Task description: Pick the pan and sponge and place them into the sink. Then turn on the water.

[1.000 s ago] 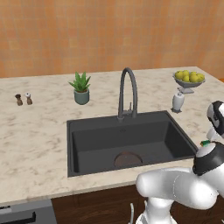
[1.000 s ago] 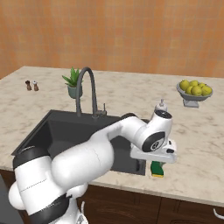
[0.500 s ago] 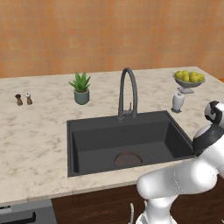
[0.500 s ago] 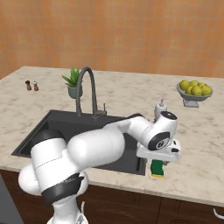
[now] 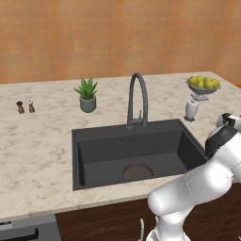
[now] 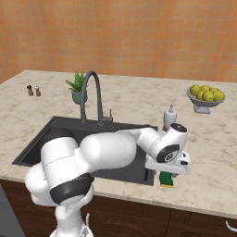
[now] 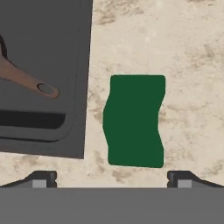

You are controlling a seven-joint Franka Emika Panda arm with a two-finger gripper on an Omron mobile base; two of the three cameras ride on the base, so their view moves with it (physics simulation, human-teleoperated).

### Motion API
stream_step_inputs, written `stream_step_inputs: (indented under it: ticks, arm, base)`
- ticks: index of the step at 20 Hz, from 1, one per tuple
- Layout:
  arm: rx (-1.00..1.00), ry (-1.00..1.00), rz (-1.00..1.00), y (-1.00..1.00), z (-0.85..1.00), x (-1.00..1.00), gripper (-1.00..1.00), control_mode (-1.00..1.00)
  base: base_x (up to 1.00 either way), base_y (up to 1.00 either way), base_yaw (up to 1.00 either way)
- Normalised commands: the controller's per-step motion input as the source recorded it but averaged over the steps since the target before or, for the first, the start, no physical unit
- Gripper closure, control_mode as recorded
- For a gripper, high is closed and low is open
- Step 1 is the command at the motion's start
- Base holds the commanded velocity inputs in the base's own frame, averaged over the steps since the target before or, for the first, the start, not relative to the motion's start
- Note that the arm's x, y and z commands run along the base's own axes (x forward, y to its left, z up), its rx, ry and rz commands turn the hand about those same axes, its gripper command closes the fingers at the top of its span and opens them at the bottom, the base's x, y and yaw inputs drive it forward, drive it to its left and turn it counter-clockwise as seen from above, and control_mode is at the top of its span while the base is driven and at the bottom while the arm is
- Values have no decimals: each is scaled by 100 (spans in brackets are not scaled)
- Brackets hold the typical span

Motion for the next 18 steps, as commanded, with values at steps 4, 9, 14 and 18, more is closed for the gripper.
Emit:
stream_step_inputs:
  ticks: [4, 9, 14, 18]
  arm:
    - [0, 0, -2, 0, -17, 26, -100, -100]
    - [0, 0, -2, 0, -13, 23, -100, -100]
    - [0, 0, -2, 0, -26, 15, -100, -100]
    - [0, 0, 0, -9, -28, 12, -100, -100]
  base:
    - [0, 0, 0]
    - [0, 0, 0]
    - [0, 0, 0]
    - [0, 0, 0]
